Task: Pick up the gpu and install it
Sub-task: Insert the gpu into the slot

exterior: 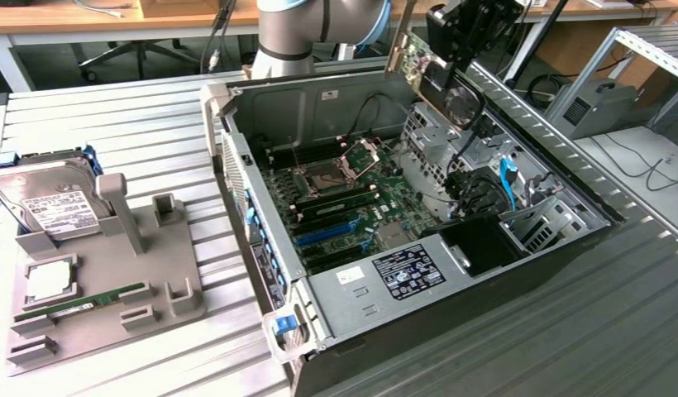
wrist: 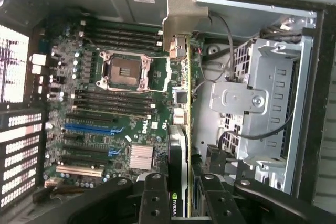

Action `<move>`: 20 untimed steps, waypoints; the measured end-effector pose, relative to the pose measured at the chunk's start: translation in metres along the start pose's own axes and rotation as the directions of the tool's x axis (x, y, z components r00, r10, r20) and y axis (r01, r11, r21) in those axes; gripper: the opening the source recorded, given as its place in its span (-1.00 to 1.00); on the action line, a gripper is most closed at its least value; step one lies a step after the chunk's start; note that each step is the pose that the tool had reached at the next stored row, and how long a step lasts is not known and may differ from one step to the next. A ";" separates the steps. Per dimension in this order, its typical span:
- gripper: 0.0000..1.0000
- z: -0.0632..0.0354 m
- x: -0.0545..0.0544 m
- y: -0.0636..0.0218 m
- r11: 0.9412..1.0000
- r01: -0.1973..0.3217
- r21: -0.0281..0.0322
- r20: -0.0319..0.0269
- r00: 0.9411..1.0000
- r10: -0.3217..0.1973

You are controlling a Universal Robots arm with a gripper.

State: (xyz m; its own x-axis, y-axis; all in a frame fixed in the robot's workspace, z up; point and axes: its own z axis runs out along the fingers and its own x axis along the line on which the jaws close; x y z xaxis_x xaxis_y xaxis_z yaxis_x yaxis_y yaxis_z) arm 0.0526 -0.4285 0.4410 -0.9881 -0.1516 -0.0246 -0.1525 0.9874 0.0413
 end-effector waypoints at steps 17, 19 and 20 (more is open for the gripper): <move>-0.46 0.0001 0.000 0.0000 0.931 0.365 -0.012 -0.013 0.931 -0.365; -0.46 0.0001 0.000 0.0000 0.916 0.401 -0.013 -0.015 0.916 -0.401; -0.46 0.0001 0.000 0.0000 0.907 0.421 -0.014 -0.015 0.907 -0.421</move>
State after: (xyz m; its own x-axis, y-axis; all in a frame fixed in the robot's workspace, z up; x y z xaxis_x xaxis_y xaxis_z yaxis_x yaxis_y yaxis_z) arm 0.0526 -0.4286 0.4410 -0.8320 -0.5542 -0.0245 -0.5547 0.8310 0.0412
